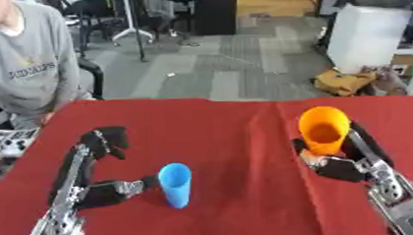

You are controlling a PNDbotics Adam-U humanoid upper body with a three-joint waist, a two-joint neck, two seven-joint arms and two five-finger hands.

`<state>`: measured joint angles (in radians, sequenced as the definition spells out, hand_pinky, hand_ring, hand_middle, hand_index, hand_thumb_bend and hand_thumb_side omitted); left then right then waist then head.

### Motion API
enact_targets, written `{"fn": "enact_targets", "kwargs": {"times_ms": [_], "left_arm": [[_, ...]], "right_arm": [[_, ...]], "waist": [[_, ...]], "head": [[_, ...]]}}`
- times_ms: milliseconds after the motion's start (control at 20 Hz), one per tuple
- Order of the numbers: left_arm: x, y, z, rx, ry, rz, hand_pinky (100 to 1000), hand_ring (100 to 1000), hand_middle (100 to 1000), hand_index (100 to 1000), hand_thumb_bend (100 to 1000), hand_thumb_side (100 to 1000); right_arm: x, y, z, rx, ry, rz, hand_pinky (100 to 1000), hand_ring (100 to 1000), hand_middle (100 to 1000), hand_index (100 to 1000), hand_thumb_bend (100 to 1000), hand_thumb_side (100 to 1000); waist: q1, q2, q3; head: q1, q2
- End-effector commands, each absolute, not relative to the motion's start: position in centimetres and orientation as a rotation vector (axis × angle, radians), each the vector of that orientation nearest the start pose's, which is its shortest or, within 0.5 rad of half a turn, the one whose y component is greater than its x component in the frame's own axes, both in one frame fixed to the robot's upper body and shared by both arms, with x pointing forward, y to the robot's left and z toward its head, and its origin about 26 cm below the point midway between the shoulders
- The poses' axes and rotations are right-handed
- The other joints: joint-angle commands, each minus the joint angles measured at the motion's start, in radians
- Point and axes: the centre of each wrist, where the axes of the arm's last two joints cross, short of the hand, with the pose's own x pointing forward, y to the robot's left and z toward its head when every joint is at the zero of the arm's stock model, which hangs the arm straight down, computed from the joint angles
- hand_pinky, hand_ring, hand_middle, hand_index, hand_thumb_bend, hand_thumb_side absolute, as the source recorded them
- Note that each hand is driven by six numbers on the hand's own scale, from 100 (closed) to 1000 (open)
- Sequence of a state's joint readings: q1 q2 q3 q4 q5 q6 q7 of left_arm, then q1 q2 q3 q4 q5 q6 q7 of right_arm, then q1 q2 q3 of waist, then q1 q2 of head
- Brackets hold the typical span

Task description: Pour the contents of one cup into another cup.

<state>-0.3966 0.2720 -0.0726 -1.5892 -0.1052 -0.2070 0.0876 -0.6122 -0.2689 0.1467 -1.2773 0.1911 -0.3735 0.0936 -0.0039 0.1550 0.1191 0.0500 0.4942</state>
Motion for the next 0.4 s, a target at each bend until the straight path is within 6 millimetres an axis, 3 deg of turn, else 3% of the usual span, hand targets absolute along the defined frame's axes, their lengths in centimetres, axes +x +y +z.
{"fn": "enact_targets", "kwargs": {"times_ms": [50,400], "left_arm": [[35.94,25.01,13.51,0.22,-2.206,-0.351,502,590,567,723,879,100],[35.66,25.05,13.28,0.222,-2.199,-0.331,501,589,567,722,878,100]], "right_arm": [[41.7,-22.0,11.63,-0.116,-2.162,0.831,610,263,121,200,100,212],[41.49,-21.85,10.7,-0.109,-2.16,0.868,621,279,146,215,100,211]], "waist": [[0.001,-0.01,0.001],[0.0,-0.007,0.0]], "head": [[-0.006,0.014],[-0.009,0.021]]}}
